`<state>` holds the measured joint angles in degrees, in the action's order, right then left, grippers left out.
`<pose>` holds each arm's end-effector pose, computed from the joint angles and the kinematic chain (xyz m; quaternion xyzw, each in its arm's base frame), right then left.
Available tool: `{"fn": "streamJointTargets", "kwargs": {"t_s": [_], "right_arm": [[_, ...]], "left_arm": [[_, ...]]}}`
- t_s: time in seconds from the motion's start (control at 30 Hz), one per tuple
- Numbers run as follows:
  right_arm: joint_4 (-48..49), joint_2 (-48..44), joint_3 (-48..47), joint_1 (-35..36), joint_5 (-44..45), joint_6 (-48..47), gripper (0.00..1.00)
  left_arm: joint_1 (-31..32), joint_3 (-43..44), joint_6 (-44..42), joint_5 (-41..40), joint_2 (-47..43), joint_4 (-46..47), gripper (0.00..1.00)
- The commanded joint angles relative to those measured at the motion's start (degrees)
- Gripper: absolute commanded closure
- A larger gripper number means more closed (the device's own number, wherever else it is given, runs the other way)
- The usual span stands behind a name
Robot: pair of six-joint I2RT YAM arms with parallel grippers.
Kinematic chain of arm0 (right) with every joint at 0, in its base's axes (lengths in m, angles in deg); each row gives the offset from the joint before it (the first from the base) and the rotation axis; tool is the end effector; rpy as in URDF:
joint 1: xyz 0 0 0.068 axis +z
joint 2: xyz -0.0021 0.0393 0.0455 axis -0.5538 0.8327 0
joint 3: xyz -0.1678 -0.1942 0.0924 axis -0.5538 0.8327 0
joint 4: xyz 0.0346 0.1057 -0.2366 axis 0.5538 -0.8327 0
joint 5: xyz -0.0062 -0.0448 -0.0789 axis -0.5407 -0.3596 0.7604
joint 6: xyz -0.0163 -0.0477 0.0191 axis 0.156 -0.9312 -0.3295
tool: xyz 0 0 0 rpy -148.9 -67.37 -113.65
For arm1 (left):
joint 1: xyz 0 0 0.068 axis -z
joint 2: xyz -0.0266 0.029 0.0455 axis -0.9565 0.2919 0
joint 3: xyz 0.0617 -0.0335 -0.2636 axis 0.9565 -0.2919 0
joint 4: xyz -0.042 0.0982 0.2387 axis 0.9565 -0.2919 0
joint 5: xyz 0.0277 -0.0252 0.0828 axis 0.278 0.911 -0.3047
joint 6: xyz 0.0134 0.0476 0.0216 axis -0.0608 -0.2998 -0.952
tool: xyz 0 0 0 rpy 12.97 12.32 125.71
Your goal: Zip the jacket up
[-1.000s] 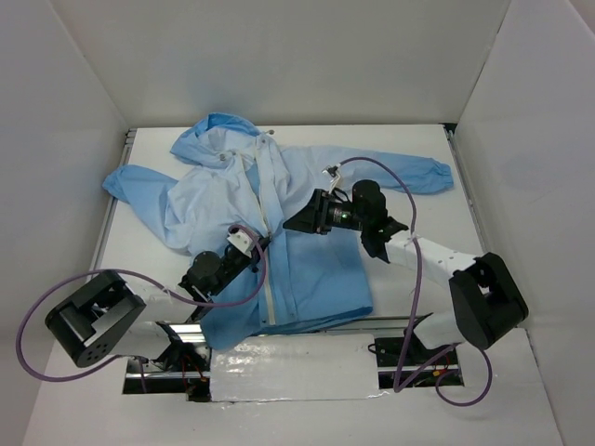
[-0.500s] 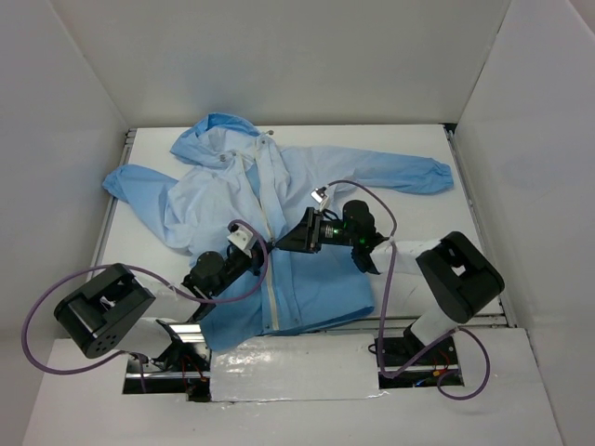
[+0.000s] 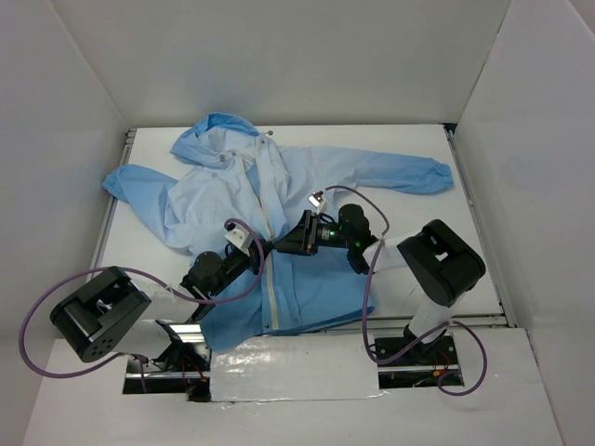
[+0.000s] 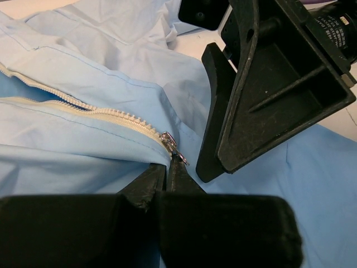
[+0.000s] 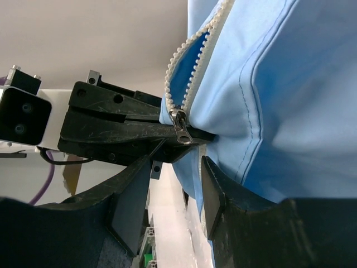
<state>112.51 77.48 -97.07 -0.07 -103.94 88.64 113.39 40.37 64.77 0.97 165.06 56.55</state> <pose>0.2503 0.1960 0.1685 -0.0553 0.7369 0.6474 0.1865 0.1716 -0.1451 0.1767 0.1523 0.6639 -0.3293 0.6539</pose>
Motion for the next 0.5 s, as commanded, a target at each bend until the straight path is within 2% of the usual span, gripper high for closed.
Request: {"fn": "streamJointTargets", "kwargs": {"t_s": [0.0,0.47], "right_arm": [[6.6,1.3,-1.4,0.2,-0.6,0.9,0.51],[3.8,3.1,-5.0,0.2,-0.3,0.2,0.52]], "left_arm": [[0.2,0.6,0.7,2.6,-1.6,31.1,1.00],[0.2,-1.4,1.4,3.3,-1.2,33.8,1.00]]}}
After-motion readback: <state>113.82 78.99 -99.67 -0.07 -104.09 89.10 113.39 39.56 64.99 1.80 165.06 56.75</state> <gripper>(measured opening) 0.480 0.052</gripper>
